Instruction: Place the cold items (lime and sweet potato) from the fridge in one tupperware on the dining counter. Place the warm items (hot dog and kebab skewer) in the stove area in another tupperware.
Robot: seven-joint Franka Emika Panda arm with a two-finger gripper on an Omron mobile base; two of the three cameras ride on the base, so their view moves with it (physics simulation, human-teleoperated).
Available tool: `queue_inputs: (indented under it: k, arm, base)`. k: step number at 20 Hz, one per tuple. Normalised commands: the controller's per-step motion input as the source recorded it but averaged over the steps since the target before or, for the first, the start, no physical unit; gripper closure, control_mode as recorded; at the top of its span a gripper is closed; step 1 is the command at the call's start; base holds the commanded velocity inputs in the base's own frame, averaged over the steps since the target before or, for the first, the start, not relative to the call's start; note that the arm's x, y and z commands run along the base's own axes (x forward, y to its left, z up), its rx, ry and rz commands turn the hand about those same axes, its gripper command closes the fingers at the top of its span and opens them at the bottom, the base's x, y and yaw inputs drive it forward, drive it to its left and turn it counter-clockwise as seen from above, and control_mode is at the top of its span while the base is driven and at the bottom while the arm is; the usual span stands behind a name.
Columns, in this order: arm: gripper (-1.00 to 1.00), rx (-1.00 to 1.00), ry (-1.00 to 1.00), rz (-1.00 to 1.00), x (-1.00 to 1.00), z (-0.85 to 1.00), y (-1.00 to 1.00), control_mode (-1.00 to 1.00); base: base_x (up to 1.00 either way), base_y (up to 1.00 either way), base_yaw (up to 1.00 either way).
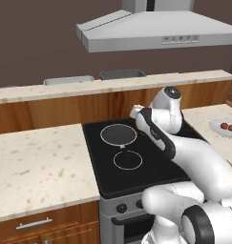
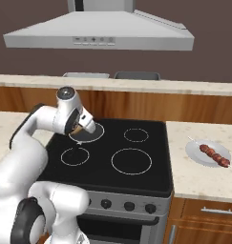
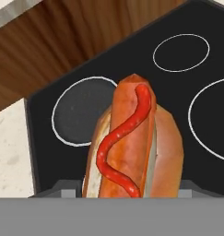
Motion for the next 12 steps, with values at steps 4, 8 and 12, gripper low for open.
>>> queue_inputs:
  k: [4,8,12]
  arm:
    - [1.00,0.01,-0.20,0.00,-0.93,0.48,-0.27,-1.00]
    - [1.00,0.03,-0.17,0.00,-0.97,0.50,-0.24,-1.00]
    - [1.00,0.03,-0.07,0.00,-0.84,0.55,-0.18,-1.00]
  base:
    - [0.00,0.00,0.00]
    - [0.00,0.00,0.00]
    - [0.00,0.00,0.00]
